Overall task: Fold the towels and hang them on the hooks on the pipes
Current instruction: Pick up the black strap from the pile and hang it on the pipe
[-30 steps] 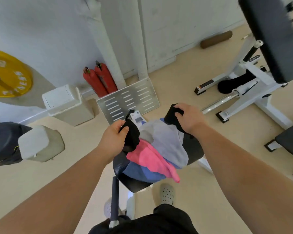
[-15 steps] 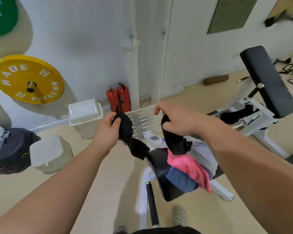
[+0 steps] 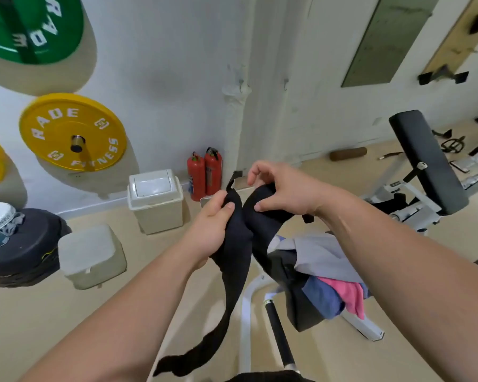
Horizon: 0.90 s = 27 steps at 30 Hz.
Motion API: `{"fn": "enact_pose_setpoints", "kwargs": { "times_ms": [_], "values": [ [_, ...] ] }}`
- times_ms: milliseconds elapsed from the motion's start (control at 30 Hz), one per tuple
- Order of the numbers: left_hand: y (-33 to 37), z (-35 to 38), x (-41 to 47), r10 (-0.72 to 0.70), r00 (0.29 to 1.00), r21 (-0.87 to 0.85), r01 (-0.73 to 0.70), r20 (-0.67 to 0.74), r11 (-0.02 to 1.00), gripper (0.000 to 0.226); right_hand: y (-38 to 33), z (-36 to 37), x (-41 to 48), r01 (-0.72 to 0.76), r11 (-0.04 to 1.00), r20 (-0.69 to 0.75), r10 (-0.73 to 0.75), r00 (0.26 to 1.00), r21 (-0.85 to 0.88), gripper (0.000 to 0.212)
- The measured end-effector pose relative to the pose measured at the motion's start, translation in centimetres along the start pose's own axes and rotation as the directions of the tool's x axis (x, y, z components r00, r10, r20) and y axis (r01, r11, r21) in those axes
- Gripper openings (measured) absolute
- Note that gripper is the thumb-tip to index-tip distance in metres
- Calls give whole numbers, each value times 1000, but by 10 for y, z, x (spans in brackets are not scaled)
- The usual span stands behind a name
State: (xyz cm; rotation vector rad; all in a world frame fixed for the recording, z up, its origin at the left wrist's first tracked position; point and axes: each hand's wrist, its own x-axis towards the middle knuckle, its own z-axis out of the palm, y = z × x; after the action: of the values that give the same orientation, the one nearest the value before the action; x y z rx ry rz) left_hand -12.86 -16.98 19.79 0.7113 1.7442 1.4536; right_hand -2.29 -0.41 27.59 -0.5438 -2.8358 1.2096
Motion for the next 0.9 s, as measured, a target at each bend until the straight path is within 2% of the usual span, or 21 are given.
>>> {"fn": "enact_pose_setpoints", "kwargs": {
  "times_ms": [133,200,267,333,433,533,600,667,767,900],
  "values": [
    [5,-23,-4,31,996,65,-25,-89,998,19,4,8,14,-150,988,-126,152,980,27,59],
    [5,-36,-6,32,989,67,-23,-145,997,20,9,11,12,-261,956,-29,267,963,133,59],
    [5,-46,-9,39,979,76,-24,-202,997,21,17,17,10,-301,932,158,272,949,203,51],
    [8,-56,-10,60,968,112,-34,-242,993,21,17,28,11,-264,912,225,199,954,314,42],
    [12,-69,-10,164,924,259,-74,-346,963,20,4,40,25,-201,858,77,187,979,473,39],
    [17,-83,-11,350,798,476,-90,-491,875,17,-20,43,45,-84,834,-31,120,992,546,30],
    [25,-92,-9,428,733,510,-128,-529,850,18,-35,41,56,-16,813,-72,71,995,582,27],
    [32,-102,-2,405,750,480,-133,-523,867,18,-46,37,62,5,776,-85,62,994,631,28],
    [32,-110,9,296,850,423,-97,-435,901,18,-46,39,66,-4,736,-82,82,993,677,29],
    [12,-95,15,203,917,383,-61,-343,922,18,-13,55,63,-57,743,-78,146,986,667,23]
  ]
}}
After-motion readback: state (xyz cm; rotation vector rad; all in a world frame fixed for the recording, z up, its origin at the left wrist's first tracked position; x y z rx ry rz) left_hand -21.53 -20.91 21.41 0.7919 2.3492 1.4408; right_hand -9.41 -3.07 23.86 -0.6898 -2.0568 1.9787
